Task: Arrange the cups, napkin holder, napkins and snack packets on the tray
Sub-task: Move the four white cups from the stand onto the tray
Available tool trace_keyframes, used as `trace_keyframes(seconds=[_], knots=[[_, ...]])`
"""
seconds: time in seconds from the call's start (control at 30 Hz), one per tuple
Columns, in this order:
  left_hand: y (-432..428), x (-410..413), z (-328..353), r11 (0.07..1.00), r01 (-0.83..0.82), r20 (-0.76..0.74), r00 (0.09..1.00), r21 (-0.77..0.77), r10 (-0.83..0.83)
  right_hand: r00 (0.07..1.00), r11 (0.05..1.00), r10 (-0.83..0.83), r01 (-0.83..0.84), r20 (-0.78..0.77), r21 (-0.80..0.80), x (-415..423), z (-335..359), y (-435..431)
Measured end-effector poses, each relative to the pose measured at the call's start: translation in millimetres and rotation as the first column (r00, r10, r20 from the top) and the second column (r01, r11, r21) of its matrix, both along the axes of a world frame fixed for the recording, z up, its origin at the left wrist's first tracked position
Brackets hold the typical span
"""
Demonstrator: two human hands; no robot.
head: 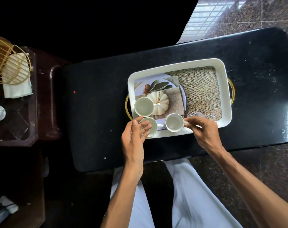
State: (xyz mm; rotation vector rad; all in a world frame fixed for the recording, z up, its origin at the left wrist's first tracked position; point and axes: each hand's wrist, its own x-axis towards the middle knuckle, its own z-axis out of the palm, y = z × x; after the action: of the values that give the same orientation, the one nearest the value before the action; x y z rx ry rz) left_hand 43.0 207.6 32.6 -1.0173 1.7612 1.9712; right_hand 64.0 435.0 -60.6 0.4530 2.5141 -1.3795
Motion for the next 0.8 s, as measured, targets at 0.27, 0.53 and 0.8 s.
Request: trace_keyframes(seconds=[0.27,0.53,0.8], knots=[[-14,6,-1,0.999,0.023,0.01,1.0,-0.037,-0.022,1.0,0.999,0.025,-0.026,0.014,0.043,0,-4,0],[-29,5,-2,1.0,0.01,0.0,1.0,-0.024,-0.01,0.993,0.99,0.085,-0.093,0.085,0.101,-1,15,-6],[-72,-7,-4,0.997,-0.067,-0.035,0.997,-0.032,0.066,0.996,0.996,0.087,-0.086,-0.019,0.029,-16,77,-67]])
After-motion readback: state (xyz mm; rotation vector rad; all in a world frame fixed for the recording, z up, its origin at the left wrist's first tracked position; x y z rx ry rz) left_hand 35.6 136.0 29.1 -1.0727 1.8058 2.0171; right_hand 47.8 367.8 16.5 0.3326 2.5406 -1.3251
